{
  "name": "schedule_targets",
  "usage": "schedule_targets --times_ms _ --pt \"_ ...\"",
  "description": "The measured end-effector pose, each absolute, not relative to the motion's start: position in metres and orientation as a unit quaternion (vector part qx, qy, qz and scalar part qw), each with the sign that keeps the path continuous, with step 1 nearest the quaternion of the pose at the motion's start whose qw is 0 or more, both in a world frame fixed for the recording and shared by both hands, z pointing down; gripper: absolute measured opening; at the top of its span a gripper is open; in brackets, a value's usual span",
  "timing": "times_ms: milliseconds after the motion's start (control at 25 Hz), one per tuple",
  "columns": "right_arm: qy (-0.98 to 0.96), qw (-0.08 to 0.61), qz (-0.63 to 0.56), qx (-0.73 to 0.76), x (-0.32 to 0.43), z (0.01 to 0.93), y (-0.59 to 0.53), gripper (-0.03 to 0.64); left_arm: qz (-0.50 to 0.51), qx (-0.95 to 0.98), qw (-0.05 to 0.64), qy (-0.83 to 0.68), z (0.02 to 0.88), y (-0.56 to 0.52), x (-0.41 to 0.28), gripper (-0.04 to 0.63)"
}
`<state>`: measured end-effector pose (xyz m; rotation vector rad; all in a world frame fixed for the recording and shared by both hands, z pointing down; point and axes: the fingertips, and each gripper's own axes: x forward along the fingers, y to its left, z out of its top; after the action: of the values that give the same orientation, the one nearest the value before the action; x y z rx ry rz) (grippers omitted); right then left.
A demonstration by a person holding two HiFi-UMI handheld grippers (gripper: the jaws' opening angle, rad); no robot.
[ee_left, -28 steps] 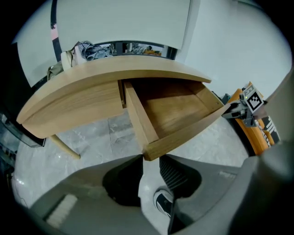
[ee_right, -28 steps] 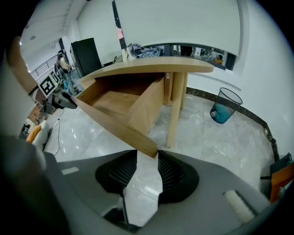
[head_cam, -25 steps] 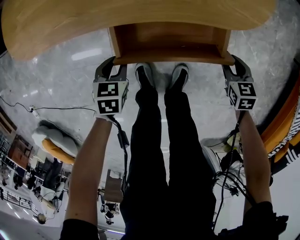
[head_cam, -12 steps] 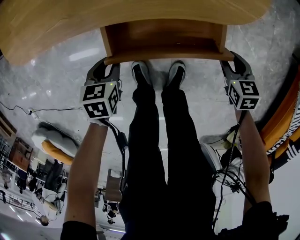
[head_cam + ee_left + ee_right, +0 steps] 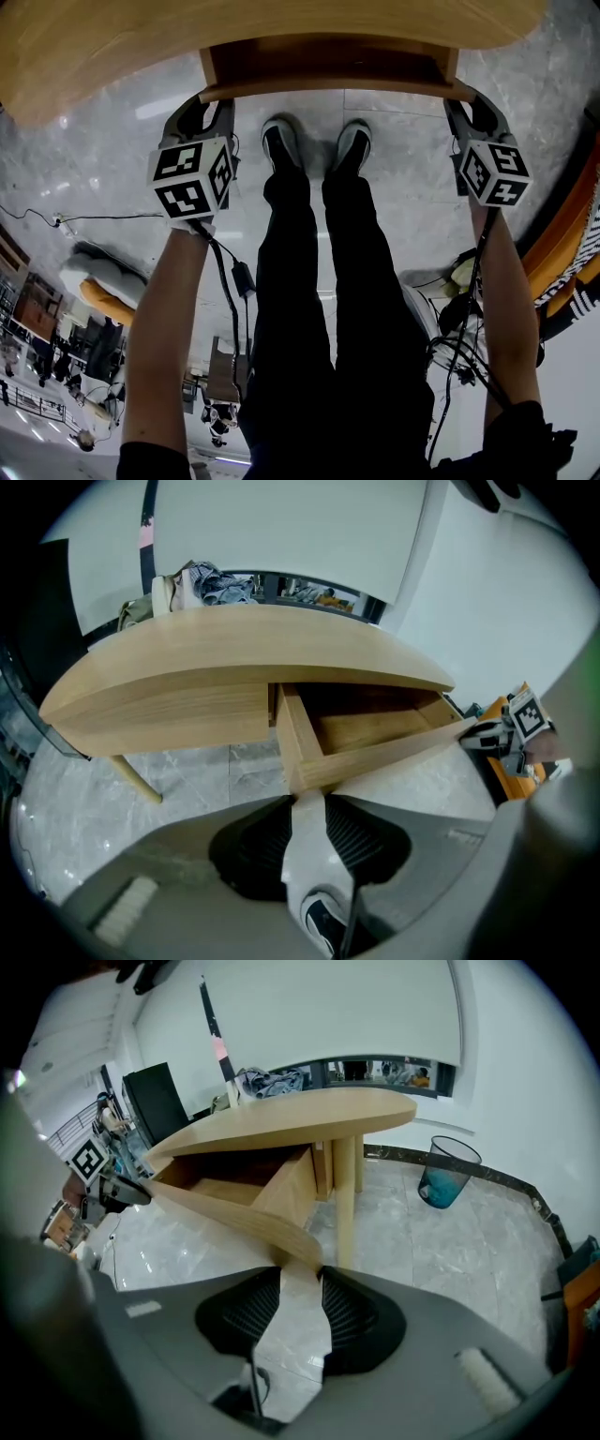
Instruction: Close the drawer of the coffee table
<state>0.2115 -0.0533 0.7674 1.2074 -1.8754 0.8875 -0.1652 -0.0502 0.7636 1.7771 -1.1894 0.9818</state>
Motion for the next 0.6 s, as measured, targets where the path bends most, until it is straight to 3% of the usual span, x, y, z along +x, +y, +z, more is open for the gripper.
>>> schedule_targets --times_ms 600 --pt "-0.735 0.337 0.343 0.479 0.214 0.763 -0.1 0.143 0.354 0.694 0.385 -0.494 0.76 -0.097 -0.163 0.123"
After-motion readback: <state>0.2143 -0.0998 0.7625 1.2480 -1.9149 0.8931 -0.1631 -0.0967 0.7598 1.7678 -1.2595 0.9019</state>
